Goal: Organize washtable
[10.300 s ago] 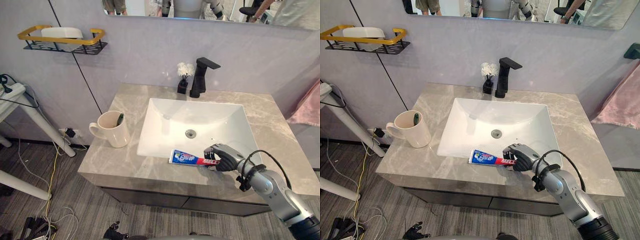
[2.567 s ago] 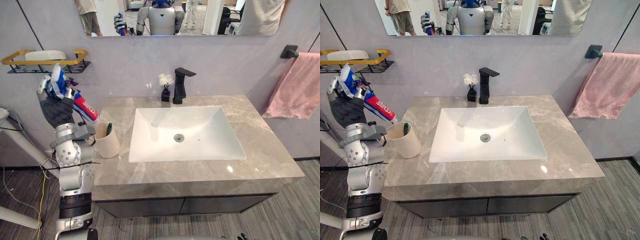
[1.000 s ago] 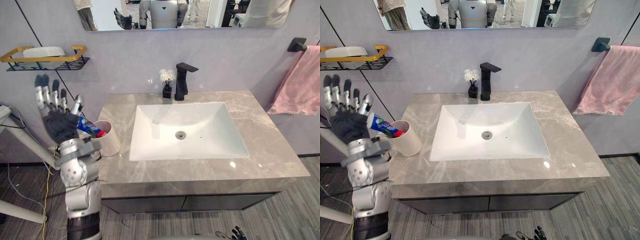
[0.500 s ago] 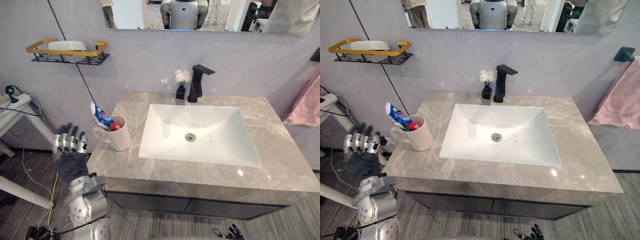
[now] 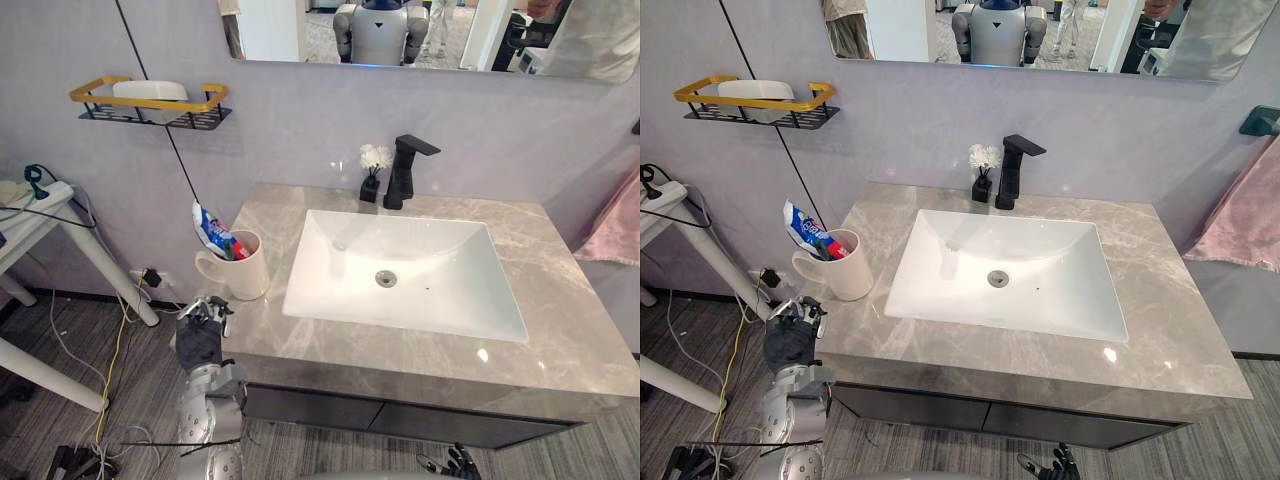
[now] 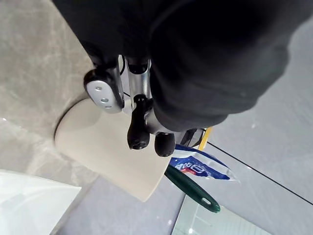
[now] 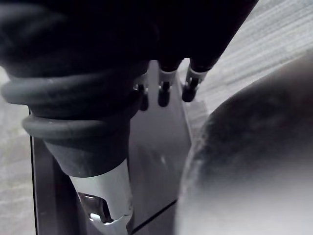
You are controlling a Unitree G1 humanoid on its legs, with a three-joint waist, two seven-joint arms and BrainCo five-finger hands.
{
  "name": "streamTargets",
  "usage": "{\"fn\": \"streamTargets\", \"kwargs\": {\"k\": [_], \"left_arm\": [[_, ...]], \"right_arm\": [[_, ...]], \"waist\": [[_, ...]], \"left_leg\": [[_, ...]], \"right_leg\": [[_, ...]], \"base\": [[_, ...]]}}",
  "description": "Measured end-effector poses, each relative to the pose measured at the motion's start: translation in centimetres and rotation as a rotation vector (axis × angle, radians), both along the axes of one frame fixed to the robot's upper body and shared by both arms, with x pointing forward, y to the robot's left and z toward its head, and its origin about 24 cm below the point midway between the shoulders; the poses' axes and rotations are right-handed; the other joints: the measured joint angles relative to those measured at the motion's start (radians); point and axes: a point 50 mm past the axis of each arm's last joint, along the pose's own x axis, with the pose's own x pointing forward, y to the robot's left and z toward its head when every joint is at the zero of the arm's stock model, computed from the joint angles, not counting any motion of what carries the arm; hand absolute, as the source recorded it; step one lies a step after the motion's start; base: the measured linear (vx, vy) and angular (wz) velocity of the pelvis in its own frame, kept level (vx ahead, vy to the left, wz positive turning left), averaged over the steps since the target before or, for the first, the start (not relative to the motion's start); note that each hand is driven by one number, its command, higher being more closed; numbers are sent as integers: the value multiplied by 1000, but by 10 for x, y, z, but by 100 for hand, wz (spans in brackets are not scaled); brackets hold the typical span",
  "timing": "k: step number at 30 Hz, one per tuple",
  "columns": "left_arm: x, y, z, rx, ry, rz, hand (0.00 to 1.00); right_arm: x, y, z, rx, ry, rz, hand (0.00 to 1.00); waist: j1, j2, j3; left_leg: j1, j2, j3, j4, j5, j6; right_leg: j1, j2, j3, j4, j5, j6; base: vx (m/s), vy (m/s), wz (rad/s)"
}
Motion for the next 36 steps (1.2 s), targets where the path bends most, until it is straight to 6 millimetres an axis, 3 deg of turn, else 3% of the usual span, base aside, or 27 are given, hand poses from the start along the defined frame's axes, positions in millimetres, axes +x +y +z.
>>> {"fn": "streamTargets", "kwargs": {"k": [11, 21, 36], "left_arm": [[10, 3, -24, 83, 122, -65, 100], [21, 15, -26, 140, 140, -73, 100], [37, 46, -11, 306, 122, -23, 100]], "right_arm": [[2, 4, -1, 8, 3, 31, 0], [9, -1, -4, -2, 7, 55, 0], [15, 0, -5, 14, -1, 70, 0]], "waist": [[-3, 6, -31], [-27, 13, -28], [-32, 7, 5]], "left_leg": [[6, 11, 11, -2, 2, -3], [0, 17, 13, -8, 10, -16], [0, 11, 27, -30, 13, -19]], "right_leg": [[1, 13, 9, -22, 12, -11], [-1, 31, 13, -48, 33, -19], [-25, 34, 31, -49, 35, -20]], "base": [[-2, -4, -1], [-45, -21, -2], [1, -1, -4]]}}
